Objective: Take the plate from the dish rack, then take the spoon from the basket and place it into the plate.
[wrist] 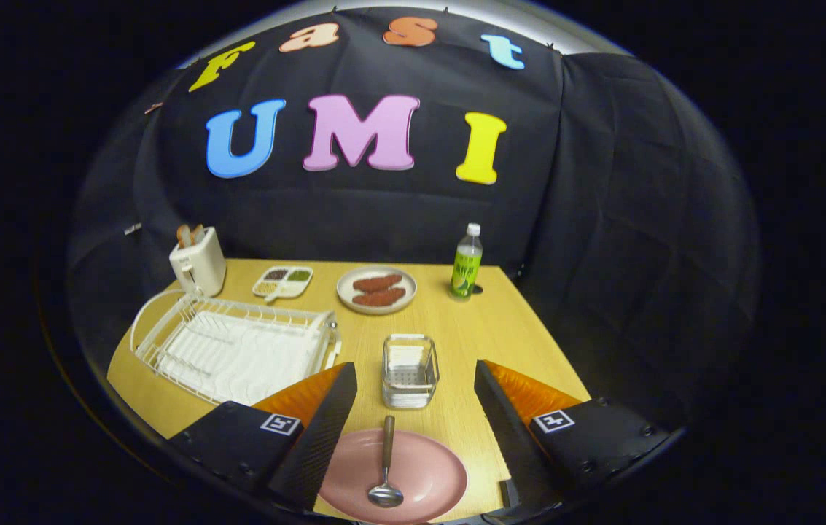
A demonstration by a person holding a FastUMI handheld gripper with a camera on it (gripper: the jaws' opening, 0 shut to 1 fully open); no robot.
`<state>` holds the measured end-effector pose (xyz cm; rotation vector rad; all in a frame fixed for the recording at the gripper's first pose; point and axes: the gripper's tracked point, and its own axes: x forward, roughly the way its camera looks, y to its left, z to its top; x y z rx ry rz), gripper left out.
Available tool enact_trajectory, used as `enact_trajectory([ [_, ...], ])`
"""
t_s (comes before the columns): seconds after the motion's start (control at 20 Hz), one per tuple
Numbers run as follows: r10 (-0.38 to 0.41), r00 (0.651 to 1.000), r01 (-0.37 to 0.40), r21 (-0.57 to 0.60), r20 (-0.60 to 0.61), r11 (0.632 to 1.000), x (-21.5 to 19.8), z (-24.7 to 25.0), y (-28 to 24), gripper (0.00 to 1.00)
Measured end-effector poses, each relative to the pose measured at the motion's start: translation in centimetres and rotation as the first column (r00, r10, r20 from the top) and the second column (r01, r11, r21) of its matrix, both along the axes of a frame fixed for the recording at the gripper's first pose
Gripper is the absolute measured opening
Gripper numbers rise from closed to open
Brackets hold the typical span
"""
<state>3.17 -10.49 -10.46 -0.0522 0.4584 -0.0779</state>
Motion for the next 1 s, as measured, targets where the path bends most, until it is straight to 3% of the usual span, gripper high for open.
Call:
enact_trajectory([
  [0.25, 0.023, 0.976, -0.021, -0.013, 0.218, 1.000, 0.7, 10.3, 1.9, 0.98],
  [0.5, 0.011, 0.931, -0.030, 0.047, 0.364, 0.998, -1.0, 17.1, 3.2, 0.97],
  [0.85, -0.047, 0.923, -0.006, 0.136, 0.383, 0.991, -4.9, 15.7, 3.6, 0.97],
  [1.0, -0.058, 0.930, 0.020, 0.108, 0.363, 0.994, -4.7, 14.7, 2.6, 0.99],
])
